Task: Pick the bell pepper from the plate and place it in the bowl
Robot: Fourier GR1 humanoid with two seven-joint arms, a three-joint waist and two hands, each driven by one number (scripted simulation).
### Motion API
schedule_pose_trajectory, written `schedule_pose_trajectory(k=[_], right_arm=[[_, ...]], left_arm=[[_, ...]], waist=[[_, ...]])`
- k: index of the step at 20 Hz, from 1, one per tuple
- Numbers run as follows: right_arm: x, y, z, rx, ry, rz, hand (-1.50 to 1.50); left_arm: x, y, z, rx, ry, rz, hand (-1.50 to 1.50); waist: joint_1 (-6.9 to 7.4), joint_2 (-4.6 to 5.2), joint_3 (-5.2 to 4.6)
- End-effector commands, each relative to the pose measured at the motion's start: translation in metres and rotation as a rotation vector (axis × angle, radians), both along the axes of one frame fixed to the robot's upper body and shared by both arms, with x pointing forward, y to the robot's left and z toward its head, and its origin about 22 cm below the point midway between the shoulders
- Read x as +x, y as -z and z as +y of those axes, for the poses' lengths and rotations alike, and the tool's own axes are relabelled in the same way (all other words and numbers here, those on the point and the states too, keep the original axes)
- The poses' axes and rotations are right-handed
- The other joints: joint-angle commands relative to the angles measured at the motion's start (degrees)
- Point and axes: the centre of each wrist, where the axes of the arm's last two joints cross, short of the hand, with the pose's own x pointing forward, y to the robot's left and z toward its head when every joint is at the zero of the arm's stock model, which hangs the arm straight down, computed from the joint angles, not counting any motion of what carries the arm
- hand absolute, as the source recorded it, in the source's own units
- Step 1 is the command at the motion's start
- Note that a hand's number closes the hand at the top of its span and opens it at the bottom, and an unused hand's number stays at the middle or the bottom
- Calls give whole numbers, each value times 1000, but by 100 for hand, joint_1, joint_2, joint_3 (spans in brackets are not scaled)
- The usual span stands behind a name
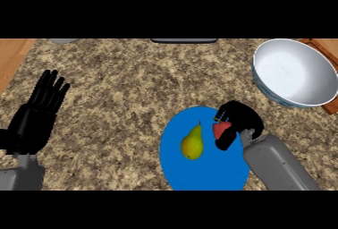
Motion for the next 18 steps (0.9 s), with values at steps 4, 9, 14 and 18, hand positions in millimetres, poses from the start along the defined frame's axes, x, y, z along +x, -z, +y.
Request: schedule_pose_trajectory(k=[4, 9, 14, 18], right_arm=[[5, 5, 17, -65, -72, -30, 150], [-19, 2, -14, -57, -350, -100, 150], [-38, -5, -25, -76, -431, -230, 150], [-32, -43, -37, -126, -366, -365, 150]], left_arm=[[-5, -3, -1, -13, 3, 22, 0], [-10, -3, -4, -8, -6, 3, 0], [11, -15, 5, -16, -4, 5, 0], [2, 4, -9, -14, -4, 0, 0]], waist=[[0, 1, 0], [-2, -13, 3], [-62, -6, 0], [-57, -7, -1]])
